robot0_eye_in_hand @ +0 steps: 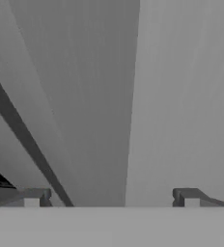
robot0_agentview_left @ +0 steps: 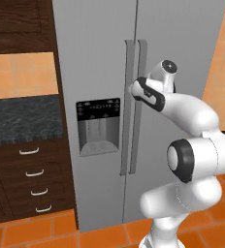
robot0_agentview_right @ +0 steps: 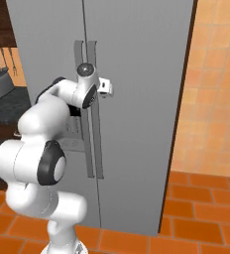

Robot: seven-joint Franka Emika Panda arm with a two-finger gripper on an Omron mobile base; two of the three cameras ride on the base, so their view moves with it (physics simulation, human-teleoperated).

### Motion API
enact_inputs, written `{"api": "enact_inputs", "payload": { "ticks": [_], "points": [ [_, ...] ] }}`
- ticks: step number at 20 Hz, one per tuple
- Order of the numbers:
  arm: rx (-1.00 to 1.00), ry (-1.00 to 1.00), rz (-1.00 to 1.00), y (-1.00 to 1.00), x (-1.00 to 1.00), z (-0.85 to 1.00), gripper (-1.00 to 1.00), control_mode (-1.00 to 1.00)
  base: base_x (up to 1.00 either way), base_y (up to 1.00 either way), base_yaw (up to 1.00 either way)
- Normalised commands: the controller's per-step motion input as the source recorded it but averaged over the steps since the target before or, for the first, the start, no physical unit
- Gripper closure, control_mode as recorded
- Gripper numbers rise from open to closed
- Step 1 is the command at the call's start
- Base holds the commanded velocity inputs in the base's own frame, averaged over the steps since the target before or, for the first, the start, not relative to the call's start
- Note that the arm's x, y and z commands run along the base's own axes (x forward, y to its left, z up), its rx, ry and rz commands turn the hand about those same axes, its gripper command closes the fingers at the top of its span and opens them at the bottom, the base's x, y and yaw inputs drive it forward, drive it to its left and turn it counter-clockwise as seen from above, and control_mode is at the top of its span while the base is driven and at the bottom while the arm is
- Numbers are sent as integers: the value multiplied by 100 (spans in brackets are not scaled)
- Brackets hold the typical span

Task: Take the strawberry from the fridge and place it on top of the pancake, located on the dining counter.

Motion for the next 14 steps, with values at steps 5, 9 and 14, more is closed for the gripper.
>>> {"api": "enact_inputs", "payload": {
  "ticks": [5, 9, 14],
  "points": [
    [0, -12, 0, 0, 47, -10, -100, -100, 0, 0, 0],
    [0, -11, 1, -37, 40, -4, -100, -100, 0, 0, 0],
    [0, -11, 0, -5, 50, -18, -100, -100, 0, 0, 0]
  ]
}}
